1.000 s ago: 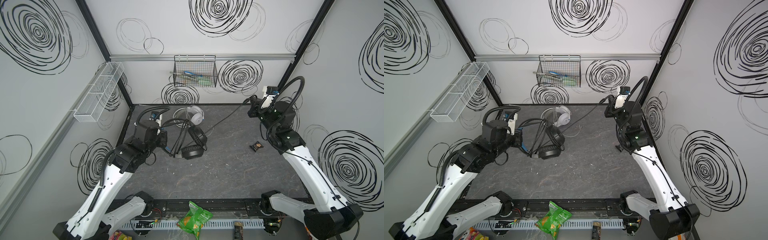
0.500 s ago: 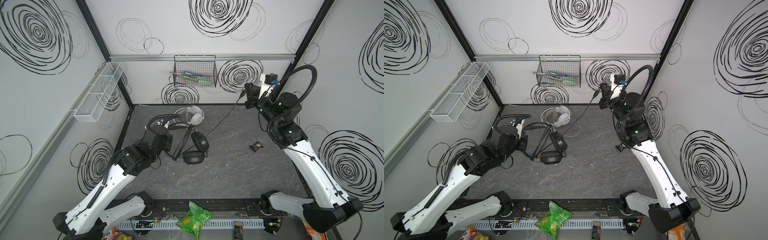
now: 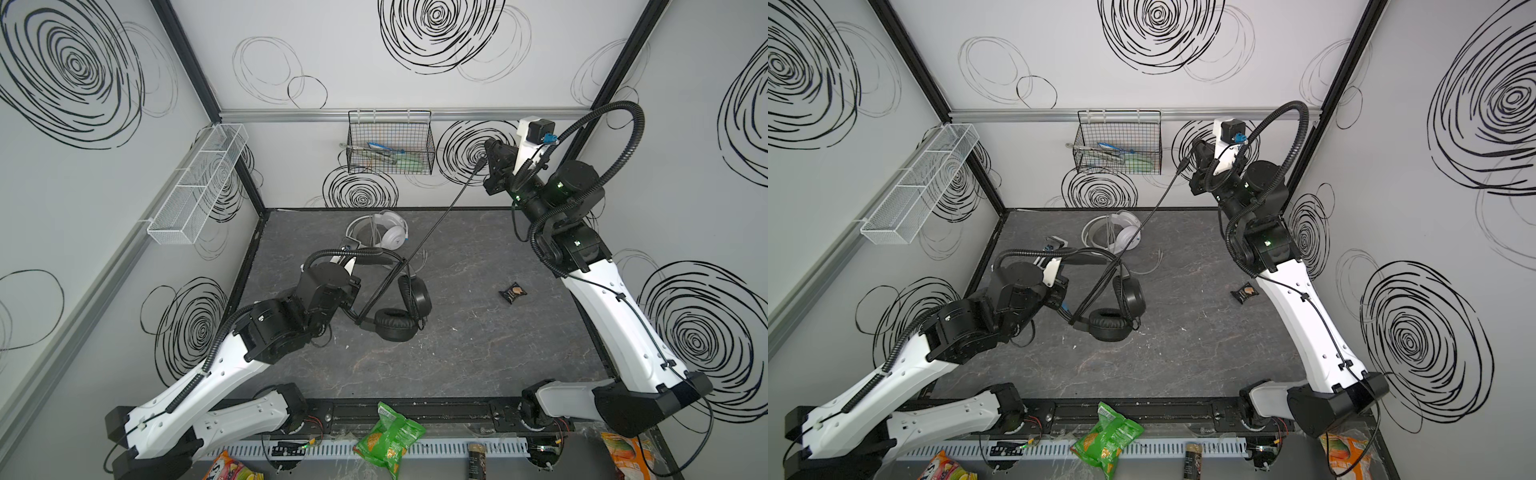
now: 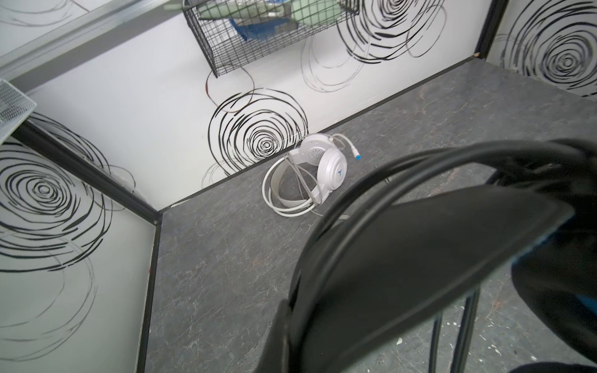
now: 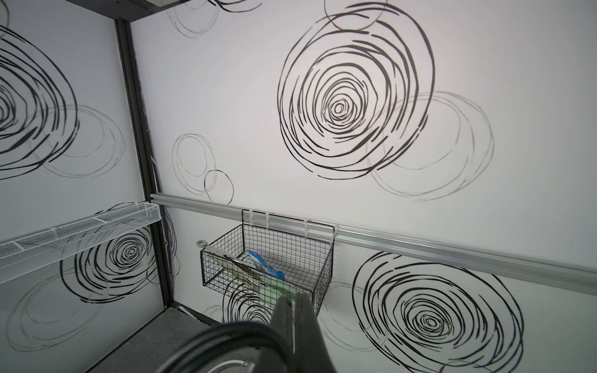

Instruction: Wrap the headphones

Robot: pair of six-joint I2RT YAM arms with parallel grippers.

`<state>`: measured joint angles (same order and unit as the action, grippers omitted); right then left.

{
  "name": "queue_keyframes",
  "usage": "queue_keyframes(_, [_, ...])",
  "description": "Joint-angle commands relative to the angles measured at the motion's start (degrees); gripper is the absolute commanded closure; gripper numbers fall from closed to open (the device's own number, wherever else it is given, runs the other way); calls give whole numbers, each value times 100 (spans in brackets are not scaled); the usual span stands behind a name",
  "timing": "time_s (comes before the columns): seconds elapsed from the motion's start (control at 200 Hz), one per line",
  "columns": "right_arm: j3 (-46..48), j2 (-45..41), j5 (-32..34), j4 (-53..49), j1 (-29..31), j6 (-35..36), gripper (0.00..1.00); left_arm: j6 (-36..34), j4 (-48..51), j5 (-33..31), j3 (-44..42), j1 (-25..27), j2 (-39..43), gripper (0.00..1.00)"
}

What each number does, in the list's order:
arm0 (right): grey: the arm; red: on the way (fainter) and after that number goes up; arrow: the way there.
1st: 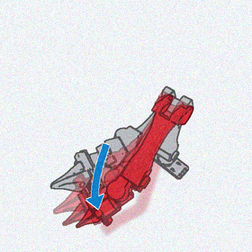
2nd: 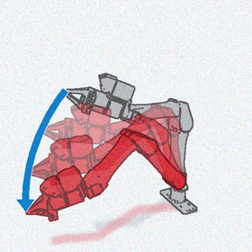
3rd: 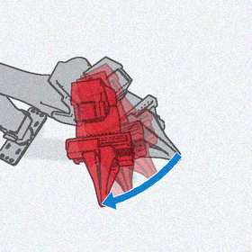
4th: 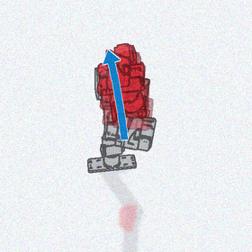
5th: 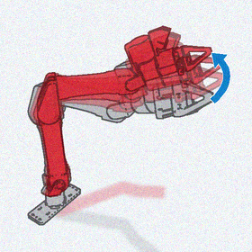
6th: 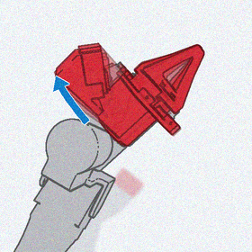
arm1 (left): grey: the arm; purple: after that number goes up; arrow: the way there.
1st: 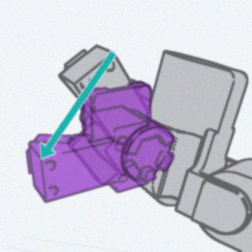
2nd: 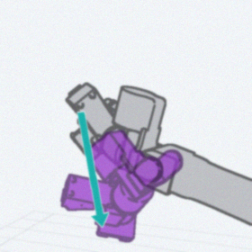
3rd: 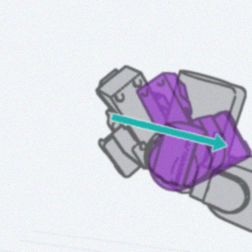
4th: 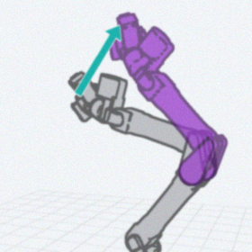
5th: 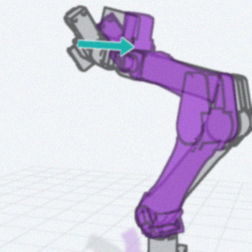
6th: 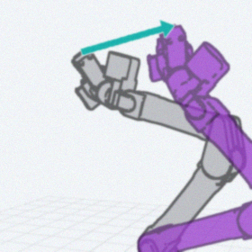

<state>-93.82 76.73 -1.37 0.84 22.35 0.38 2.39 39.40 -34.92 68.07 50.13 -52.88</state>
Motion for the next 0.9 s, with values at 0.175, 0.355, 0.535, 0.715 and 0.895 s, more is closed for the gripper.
queue_keyframes(0.175, [-163,140,549,-124,-163,-238,100,-190,-832,-94,-90,404,379,100])
queue_keyframes(0.355, [-10,185,596,-257,-189,-358,100,-322,-1105,300,-73,650,519,100])
queue_keyframes(0.535, [328,146,594,-300,-189,-516,100,-202,-1203,414,302,656,510,100])
queue_keyframes(0.715, [606,54,732,-340,-236,-583,100,-107,-1127,223,905,656,390,100])
queue_keyframes(0.895, [979,1,504,-274,-266,-892,100,36,-1379,442,1378,656,303,100])
